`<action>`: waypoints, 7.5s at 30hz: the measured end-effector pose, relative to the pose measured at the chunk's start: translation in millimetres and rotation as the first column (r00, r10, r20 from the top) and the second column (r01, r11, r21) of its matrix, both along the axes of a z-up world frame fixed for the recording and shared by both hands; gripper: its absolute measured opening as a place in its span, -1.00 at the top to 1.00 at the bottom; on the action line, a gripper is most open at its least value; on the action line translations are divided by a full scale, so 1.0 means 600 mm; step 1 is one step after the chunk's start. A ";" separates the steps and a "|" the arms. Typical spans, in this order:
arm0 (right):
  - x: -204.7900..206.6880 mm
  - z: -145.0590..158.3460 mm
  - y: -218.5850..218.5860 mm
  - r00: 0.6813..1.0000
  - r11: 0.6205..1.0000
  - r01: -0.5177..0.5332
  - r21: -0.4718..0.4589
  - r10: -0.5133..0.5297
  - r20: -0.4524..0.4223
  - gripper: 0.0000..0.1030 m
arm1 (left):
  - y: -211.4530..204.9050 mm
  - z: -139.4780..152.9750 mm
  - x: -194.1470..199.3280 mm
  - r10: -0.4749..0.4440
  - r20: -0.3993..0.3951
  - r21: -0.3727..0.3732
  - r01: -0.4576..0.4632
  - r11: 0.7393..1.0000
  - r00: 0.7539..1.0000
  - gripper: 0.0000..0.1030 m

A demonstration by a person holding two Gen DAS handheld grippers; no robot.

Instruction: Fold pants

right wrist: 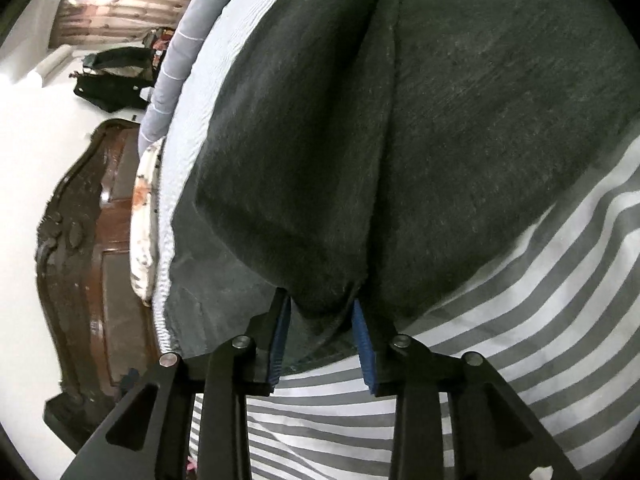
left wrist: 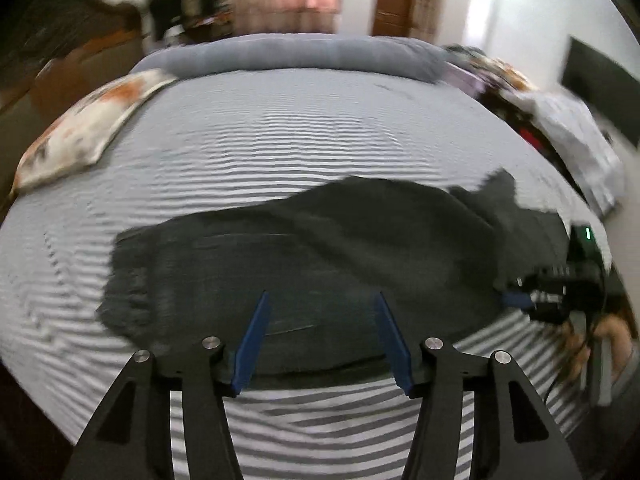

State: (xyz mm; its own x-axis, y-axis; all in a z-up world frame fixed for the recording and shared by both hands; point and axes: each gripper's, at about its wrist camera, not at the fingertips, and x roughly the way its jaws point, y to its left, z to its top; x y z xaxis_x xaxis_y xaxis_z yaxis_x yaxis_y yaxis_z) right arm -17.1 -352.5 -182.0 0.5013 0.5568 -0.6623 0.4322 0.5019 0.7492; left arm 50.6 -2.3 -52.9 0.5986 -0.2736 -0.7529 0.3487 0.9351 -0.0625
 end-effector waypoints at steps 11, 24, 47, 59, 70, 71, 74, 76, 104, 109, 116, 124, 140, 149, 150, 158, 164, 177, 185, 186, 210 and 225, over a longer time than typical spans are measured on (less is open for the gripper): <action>0.019 0.029 -0.003 0.999 0.998 -0.012 0.066 0.008 0.052 0.82 | -0.198 -0.070 -0.018 -0.256 0.019 0.121 0.252 0.960 0.967 -0.08; 0.030 0.051 -0.018 0.999 0.980 0.010 0.201 -0.020 0.046 0.85 | -0.318 -0.119 0.006 -0.262 0.097 0.219 0.236 0.947 0.960 -0.08; 0.019 -0.011 -0.044 0.999 0.996 -0.027 0.088 0.031 -0.035 0.71 | -0.298 -0.142 0.011 -0.319 -0.042 0.132 0.321 0.938 0.947 0.55; 0.055 -0.031 -0.025 0.999 0.994 -0.025 0.110 0.028 -0.024 0.57 | -0.279 -0.150 0.013 -0.281 -0.051 0.116 0.285 0.952 0.958 0.28; 0.069 0.009 -0.027 0.999 0.989 -0.027 0.143 0.023 0.033 0.87 | -0.278 -0.149 0.008 -0.297 -0.038 0.104 0.299 0.949 0.954 0.24; 0.070 0.014 -0.029 0.999 0.989 -0.023 0.149 0.019 0.032 0.87 | -0.280 -0.148 0.006 -0.296 -0.027 0.113 0.297 0.948 0.955 0.24; 0.074 0.024 -0.030 1.000 0.986 -0.009 0.168 0.007 0.013 0.87 | -0.287 -0.146 0.000 -0.296 0.001 0.134 0.293 0.947 0.955 0.24; 0.079 0.030 -0.030 1.000 0.984 -0.005 0.177 0.004 0.009 0.87 | -0.292 -0.144 -0.002 -0.298 0.016 0.136 0.293 0.946 0.955 0.24; 0.078 0.045 -0.037 0.996 0.971 -0.047 0.232 0.027 0.090 0.80 | -0.341 -0.142 0.024 -0.263 0.164 0.263 0.215 0.941 0.951 0.91; 0.065 0.021 -0.047 0.995 0.964 -0.011 0.265 -0.015 0.095 0.38 | -0.326 -0.101 0.036 -0.231 0.165 0.202 0.196 0.960 0.959 0.92; 0.085 -0.037 -0.075 0.980 0.897 0.120 0.425 -0.174 0.092 0.26 | -0.309 -0.059 0.050 -0.186 0.136 0.119 0.171 0.978 0.973 0.92; 0.164 -0.071 -0.154 0.945 0.878 0.251 0.407 -0.314 0.095 0.50 | -0.293 -0.036 0.070 -0.156 0.122 0.073 0.148 0.986 0.980 0.92; 0.233 -0.040 -0.335 0.916 0.912 0.363 0.190 -0.386 0.105 0.90 | -0.288 -0.039 0.083 -0.149 0.100 0.051 0.145 0.988 0.984 0.92; 0.180 0.088 -0.387 0.921 0.937 0.351 -0.001 -0.345 0.182 0.91 | -0.338 -0.054 0.074 -0.268 0.067 0.134 0.257 0.957 0.961 0.92; 0.169 0.098 -0.391 0.922 0.936 0.351 -0.029 -0.340 0.186 0.91 | -0.343 -0.059 0.072 -0.283 0.060 0.146 0.272 0.951 0.957 0.92; -0.008 0.085 -0.403 0.935 0.916 0.353 -0.193 -0.341 0.093 0.91 | -0.381 -0.131 0.034 -0.415 -0.009 0.279 0.401 0.873 0.910 0.91; -0.081 0.007 -0.395 0.917 0.902 0.389 -0.187 -0.399 -0.013 0.92 | -0.392 -0.166 -0.007 -0.512 -0.031 0.374 0.485 0.790 0.858 0.91; -0.105 0.019 -0.390 0.915 0.875 0.383 -0.297 -0.403 -0.009 0.93 | -0.390 -0.163 -0.037 -0.599 -0.048 0.387 0.568 0.727 0.800 0.91; -0.111 -0.008 -0.400 0.892 0.836 0.388 -0.387 -0.447 -0.070 0.88 | -0.403 -0.176 -0.052 -0.574 -0.045 0.350 0.551 0.758 0.818 0.72; -0.115 -0.012 -0.406 0.887 0.835 0.394 -0.385 -0.455 -0.079 0.88 | -0.401 -0.174 -0.059 -0.576 -0.037 0.331 0.554 0.764 0.817 0.70; 0.065 0.156 -0.195 0.999 0.918 0.050 -0.394 -0.042 0.031 0.54 | -0.200 -0.086 0.144 -0.101 0.011 0.053 0.100 0.994 0.995 0.35; 0.416 0.079 0.140 0.872 0.861 -0.489 -0.137 0.476 -0.117 0.44 | -0.159 -0.178 0.208 -0.007 -0.092 -0.019 0.006 1.000 0.996 0.30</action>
